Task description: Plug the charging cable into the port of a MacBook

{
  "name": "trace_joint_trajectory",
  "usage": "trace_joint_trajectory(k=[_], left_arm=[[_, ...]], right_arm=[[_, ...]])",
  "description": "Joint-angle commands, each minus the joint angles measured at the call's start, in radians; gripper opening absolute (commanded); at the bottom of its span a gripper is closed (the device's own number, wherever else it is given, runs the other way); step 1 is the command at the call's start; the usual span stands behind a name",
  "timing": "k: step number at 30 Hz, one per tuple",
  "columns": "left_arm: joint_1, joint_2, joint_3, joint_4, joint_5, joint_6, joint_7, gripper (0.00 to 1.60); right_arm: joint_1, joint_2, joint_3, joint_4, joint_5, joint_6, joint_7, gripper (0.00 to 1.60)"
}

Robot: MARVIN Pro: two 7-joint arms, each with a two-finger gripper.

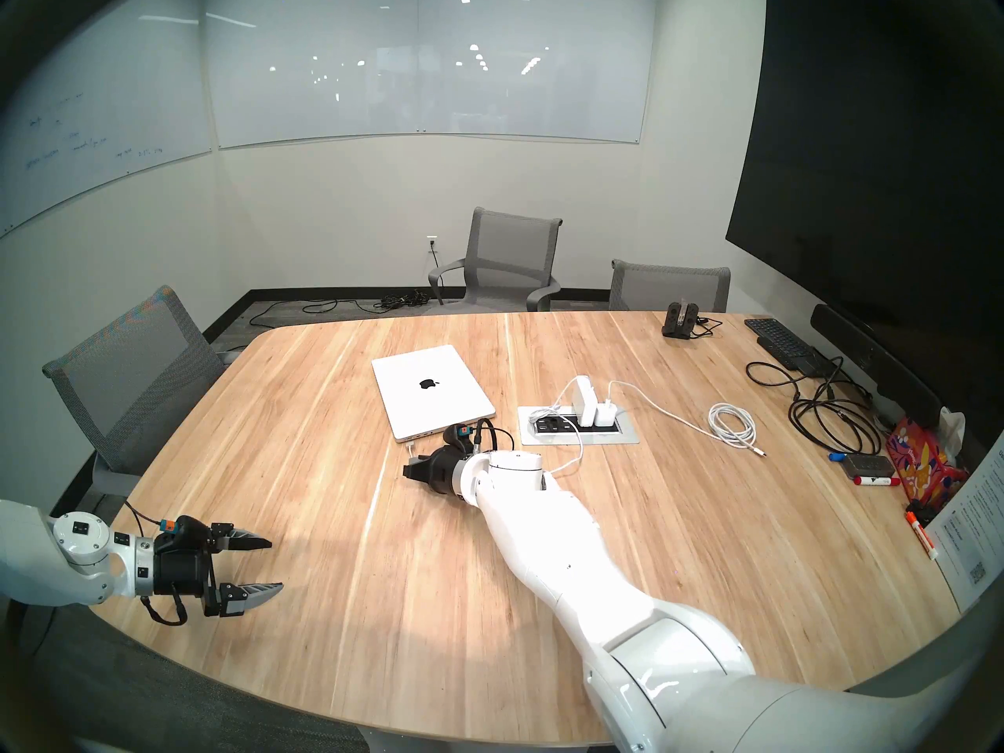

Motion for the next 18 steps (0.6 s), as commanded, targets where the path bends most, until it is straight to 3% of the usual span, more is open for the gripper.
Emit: trace_joint_trajectory(k=[1, 18], left_arm=[[-0.006, -0.001, -0.006, 0.0, 0.0, -0.001, 0.001, 1.6], [-0.006, -0.001, -0.006, 0.0, 0.0, -0.001, 0.001, 1.6]], right_arm=[[-0.012, 0.002, -0.007, 0.001, 0.0, 0.01, 0.006, 0.0], [0.037, -0.019, 0.01, 0.108, 0.011, -0.053, 0.034, 0.0]])
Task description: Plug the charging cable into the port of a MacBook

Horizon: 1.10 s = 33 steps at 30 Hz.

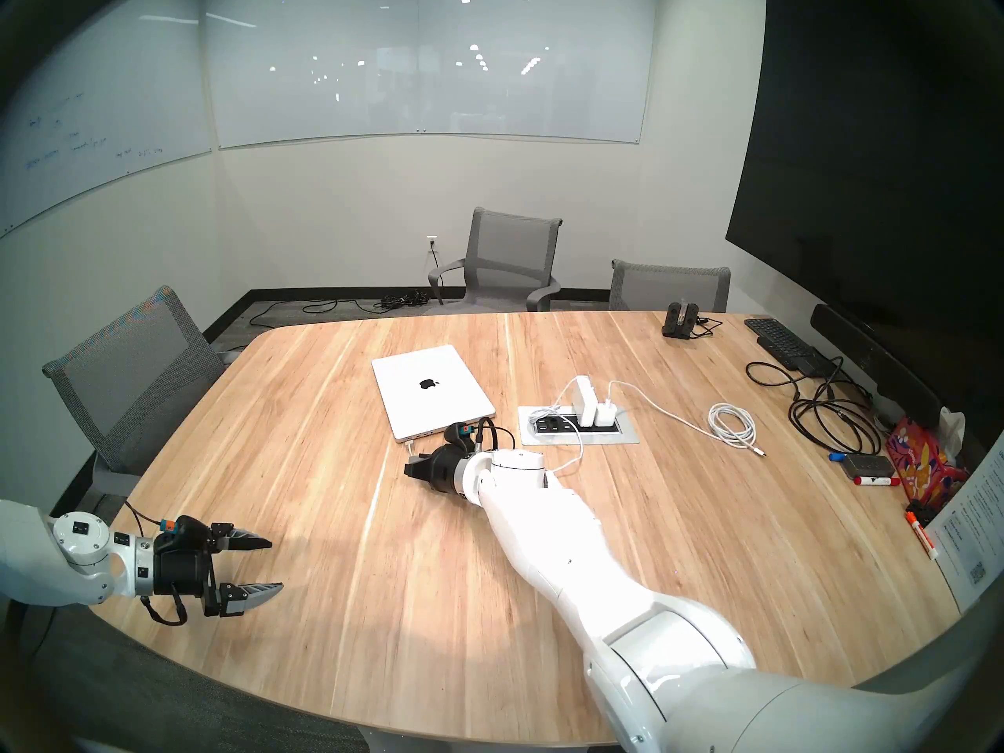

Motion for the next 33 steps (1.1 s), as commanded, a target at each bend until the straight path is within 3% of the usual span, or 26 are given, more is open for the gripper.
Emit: trace_joint_trajectory(k=[1, 18, 33], left_arm=[[-0.006, -0.001, -0.006, 0.0, 0.0, -0.001, 0.001, 1.6], [-0.006, -0.001, -0.006, 0.0, 0.0, -0.001, 0.001, 1.6], [-0.006, -0.001, -0.006, 0.0, 0.0, -0.001, 0.001, 1.6]], right_arm=[[0.017, -0.013, 0.004, 0.064, 0.002, -0.015, 0.002, 0.0], [0.073, -0.03, -0.005, 0.171, 0.0, -0.021, 0.04, 0.0], [0.048, -0.005, -0.005, 0.134, 0.001, 0.003, 0.035, 0.0]])
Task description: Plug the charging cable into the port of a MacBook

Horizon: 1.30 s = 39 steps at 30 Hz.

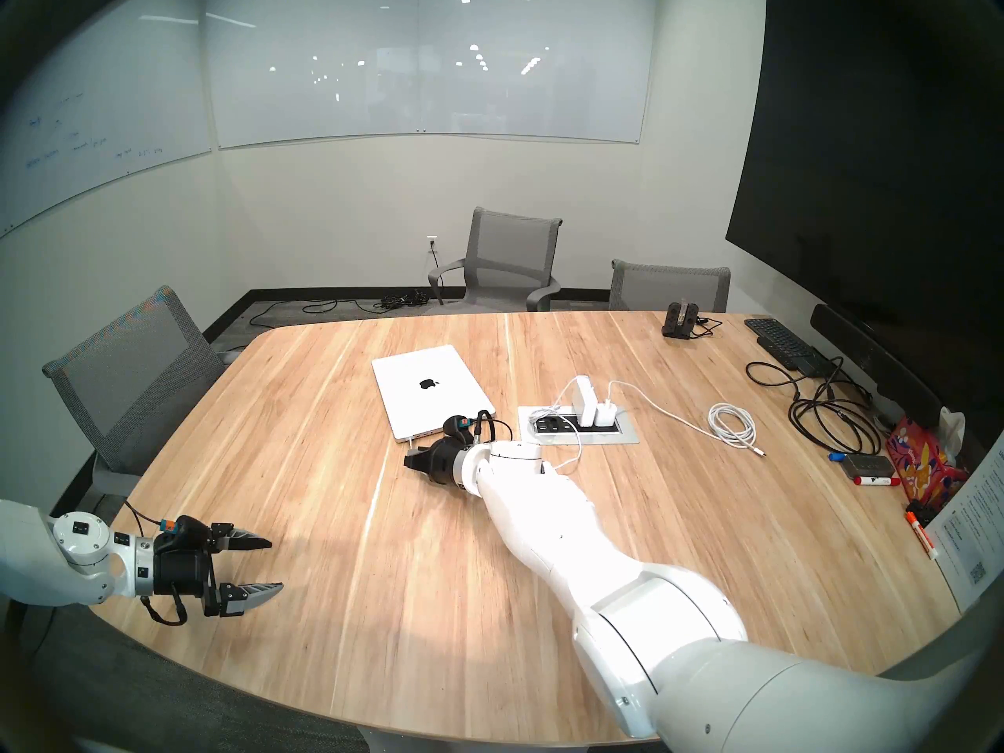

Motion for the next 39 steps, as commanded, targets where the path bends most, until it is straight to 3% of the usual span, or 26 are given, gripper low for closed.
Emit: trace_joint_trajectory(k=[1, 12, 39], left_arm=[[-0.006, -0.001, -0.006, 0.0, 0.0, -0.001, 0.001, 1.6], [-0.006, -0.001, -0.006, 0.0, 0.0, -0.001, 0.001, 1.6], [-0.006, -0.001, -0.006, 0.0, 0.0, -0.001, 0.001, 1.6]], right_arm=[[-0.045, 0.024, -0.001, -0.016, 0.0, 0.031, -0.011, 0.0], [-0.08, 0.059, -0.013, -0.119, 0.001, 0.076, -0.018, 0.0], [-0.053, 0.077, -0.034, -0.114, 0.009, 0.136, 0.047, 0.0]])
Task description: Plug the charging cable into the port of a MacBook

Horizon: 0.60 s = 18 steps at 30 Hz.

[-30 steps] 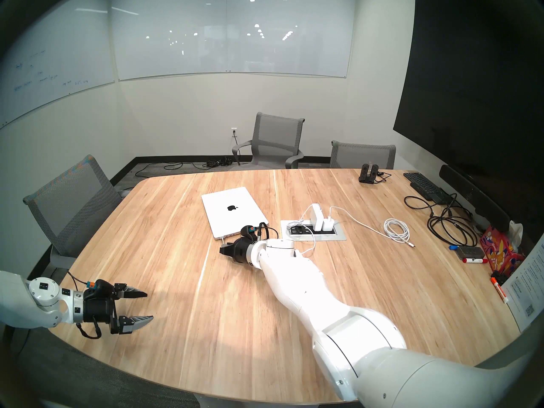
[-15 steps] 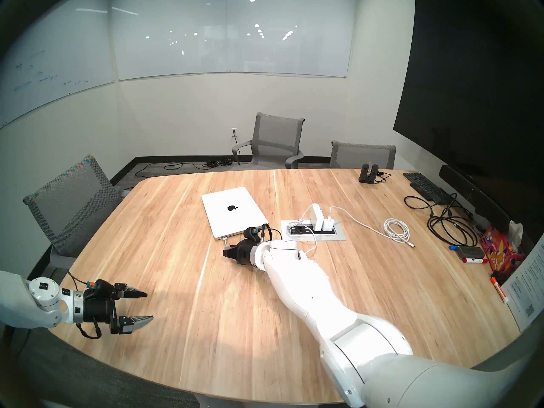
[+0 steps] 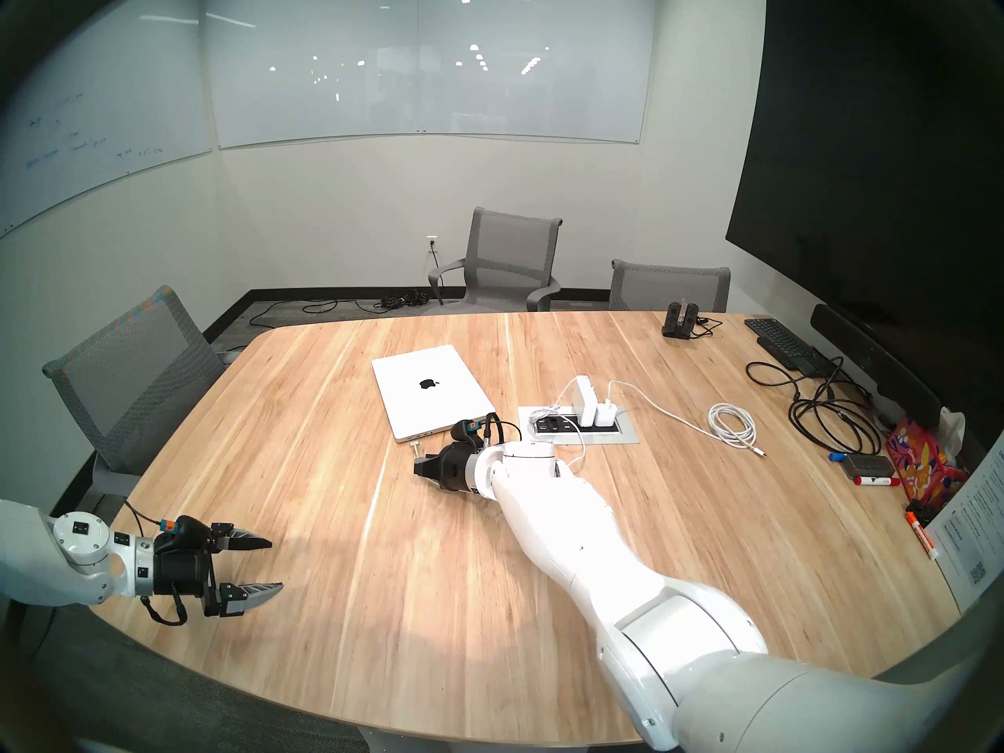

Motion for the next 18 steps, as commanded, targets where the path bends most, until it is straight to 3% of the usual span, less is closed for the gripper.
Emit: trace_joint_trajectory(k=[1, 18], left_arm=[[-0.006, -0.001, -0.006, 0.0, 0.0, -0.001, 0.001, 1.6], [-0.006, -0.001, -0.006, 0.0, 0.0, -0.001, 0.001, 1.6]], right_arm=[[-0.001, 0.002, -0.006, 0.022, 0.002, 0.022, 0.012, 0.0], [0.048, -0.019, -0.008, 0.094, 0.011, 0.032, 0.045, 0.0]])
